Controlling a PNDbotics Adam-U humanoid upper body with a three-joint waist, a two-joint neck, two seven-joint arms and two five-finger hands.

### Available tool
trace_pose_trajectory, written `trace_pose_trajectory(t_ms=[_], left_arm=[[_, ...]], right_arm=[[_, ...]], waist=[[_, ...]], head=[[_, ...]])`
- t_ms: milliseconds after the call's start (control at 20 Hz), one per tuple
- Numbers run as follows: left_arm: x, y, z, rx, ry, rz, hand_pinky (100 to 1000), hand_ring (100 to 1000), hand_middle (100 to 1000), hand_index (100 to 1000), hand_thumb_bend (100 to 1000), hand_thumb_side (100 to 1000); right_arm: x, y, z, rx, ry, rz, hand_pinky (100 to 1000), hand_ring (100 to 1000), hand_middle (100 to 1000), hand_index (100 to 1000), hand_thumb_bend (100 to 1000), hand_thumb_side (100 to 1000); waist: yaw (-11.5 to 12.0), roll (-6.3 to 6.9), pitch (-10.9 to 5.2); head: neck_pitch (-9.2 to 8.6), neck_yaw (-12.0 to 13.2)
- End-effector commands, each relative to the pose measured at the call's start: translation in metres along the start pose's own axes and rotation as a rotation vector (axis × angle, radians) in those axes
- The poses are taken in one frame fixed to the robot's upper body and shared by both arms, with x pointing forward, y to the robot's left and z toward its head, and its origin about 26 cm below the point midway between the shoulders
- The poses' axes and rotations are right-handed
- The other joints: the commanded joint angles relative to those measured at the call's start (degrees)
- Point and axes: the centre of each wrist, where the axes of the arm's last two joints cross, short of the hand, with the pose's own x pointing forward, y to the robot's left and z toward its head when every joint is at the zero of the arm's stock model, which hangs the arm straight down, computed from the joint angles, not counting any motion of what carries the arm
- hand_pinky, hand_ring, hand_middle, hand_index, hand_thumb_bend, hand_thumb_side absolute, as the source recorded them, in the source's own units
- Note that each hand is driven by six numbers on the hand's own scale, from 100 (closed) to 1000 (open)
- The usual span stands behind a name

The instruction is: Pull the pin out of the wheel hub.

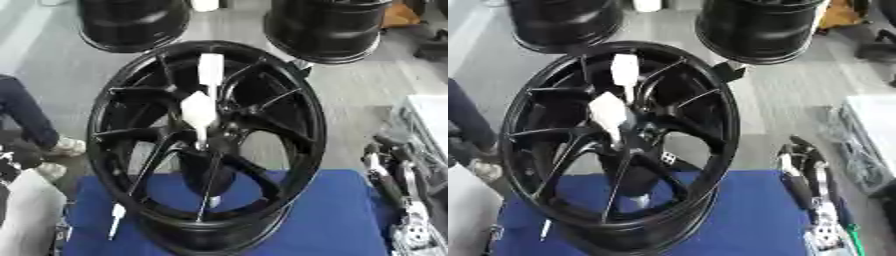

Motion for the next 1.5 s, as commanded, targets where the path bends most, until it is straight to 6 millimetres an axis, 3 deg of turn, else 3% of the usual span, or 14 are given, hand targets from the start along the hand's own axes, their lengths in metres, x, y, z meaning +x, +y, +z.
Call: trace_pose_trajectory(t_ms=[50,450,500,550,700,850,900,950,1200,1350,1500], left_arm=[[0.008,0.001,-0.002,-0.003,-0.027,-0.006,651,552,552,756,331,750],[0.008,0.001,-0.002,-0.005,-0.029,-0.006,651,552,552,756,329,750],[0.008,0.001,-0.002,-0.006,-0.029,-0.006,651,552,552,756,329,750],[0.008,0.001,-0.002,-0.006,-0.03,-0.007,651,552,552,756,328,750],[0.009,0.002,-0.003,-0.01,-0.03,-0.015,651,553,552,756,328,751],[0.009,0.003,-0.003,-0.016,-0.022,-0.024,651,553,552,756,329,752],[0.009,0.003,-0.003,-0.018,-0.021,-0.028,651,554,552,756,326,751],[0.009,0.003,-0.003,-0.019,-0.019,-0.03,651,554,552,756,329,753],[0.009,0.003,-0.003,-0.029,-0.017,-0.037,651,554,552,756,328,753],[0.009,0.002,-0.003,-0.037,-0.017,-0.04,651,554,553,756,327,753],[0.008,0.001,-0.003,-0.05,-0.015,-0.042,651,555,553,756,327,754]], right_arm=[[0.006,-0.005,-0.004,-0.009,-0.028,0.008,658,619,630,832,100,615],[0.006,-0.004,-0.004,-0.007,-0.028,0.009,658,619,630,832,100,615],[0.006,-0.004,-0.004,-0.006,-0.028,0.01,659,620,629,832,100,678],[0.006,-0.006,-0.005,-0.001,-0.032,0.018,659,620,631,833,100,585],[0.019,-0.03,-0.018,0.017,-0.106,0.088,666,624,635,838,100,439],[0.055,-0.073,-0.043,0.041,-0.249,0.215,681,635,647,841,100,421],[0.073,-0.087,-0.053,0.058,-0.307,0.265,686,639,649,843,100,738],[0.093,-0.101,-0.062,0.075,-0.377,0.328,690,643,655,845,100,423],[0.173,-0.124,-0.095,0.236,-0.568,0.435,713,672,690,864,100,374],[0.211,-0.125,-0.111,0.392,-0.641,0.484,731,716,733,889,100,283],[0.238,-0.118,-0.129,0.565,-0.672,0.515,756,765,773,896,100,237]], waist=[[0.03,0.03,-0.8],[0.03,0.04,-0.81],[0.04,0.03,-0.8],[0.05,-0.02,-0.79],[-0.08,-0.45,-0.87],[-0.06,-1.08,-1.04],[0.02,-1.28,-1.09],[0.07,-1.45,-1.14],[0.78,-1.71,-1.13],[1.28,-1.81,-1.14],[1.93,-2.02,-1.1]], head=[[0.35,-0.07],[0.35,-0.07],[0.35,-0.07],[0.35,-0.06],[0.35,-0.08],[0.35,-0.3],[0.35,-0.55],[0.35,-0.75],[0.35,-2.11],[0.35,-3.09],[0.35,-4.12]])
